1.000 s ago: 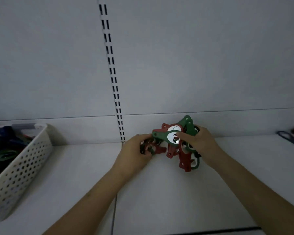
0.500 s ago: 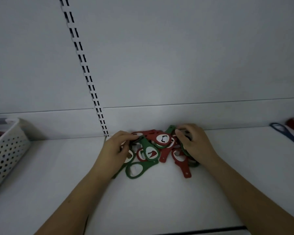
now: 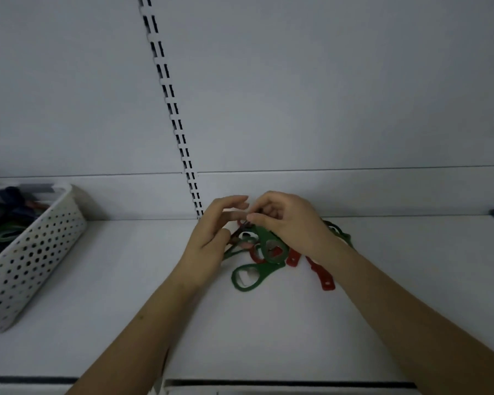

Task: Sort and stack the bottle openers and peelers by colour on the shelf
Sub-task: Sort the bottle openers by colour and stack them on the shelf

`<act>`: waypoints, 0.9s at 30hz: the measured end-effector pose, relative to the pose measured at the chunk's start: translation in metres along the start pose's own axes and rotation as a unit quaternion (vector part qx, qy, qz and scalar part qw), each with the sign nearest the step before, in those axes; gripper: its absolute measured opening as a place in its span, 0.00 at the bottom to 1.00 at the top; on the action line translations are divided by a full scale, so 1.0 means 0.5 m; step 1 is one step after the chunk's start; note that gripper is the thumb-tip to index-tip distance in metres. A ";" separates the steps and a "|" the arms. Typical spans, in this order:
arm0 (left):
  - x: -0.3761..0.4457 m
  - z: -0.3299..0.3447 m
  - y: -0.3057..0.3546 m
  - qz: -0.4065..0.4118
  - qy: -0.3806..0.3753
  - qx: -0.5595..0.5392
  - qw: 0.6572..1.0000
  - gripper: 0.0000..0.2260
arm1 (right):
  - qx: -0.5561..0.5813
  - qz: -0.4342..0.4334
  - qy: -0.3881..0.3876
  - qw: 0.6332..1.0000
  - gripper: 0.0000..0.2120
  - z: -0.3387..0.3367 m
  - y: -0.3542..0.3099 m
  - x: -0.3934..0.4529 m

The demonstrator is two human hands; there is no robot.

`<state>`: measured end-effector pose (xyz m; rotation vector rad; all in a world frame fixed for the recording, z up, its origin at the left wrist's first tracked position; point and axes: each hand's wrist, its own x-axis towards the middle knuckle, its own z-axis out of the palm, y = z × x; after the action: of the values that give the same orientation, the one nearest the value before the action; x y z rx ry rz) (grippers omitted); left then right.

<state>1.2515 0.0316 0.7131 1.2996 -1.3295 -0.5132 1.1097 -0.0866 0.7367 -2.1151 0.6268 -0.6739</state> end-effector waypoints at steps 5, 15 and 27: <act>-0.001 -0.015 -0.007 -0.026 0.009 0.009 1.000 0.25 | -0.054 -0.050 -0.043 0.996 0.03 0.007 0.003 0.002; -0.020 -0.052 -0.008 -0.112 -0.120 0.280 0.946 0.17 | -0.033 -0.004 0.002 0.999 0.02 -0.066 0.048 -0.021; -0.049 -0.032 0.002 -0.148 -0.212 0.302 0.918 0.17 | -0.160 0.079 0.096 0.979 0.06 -0.153 0.128 -0.076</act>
<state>1.2586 0.0596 0.7081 2.0019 -1.7436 -0.6458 1.0197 -0.1394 0.7158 -2.2765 1.0584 -0.7319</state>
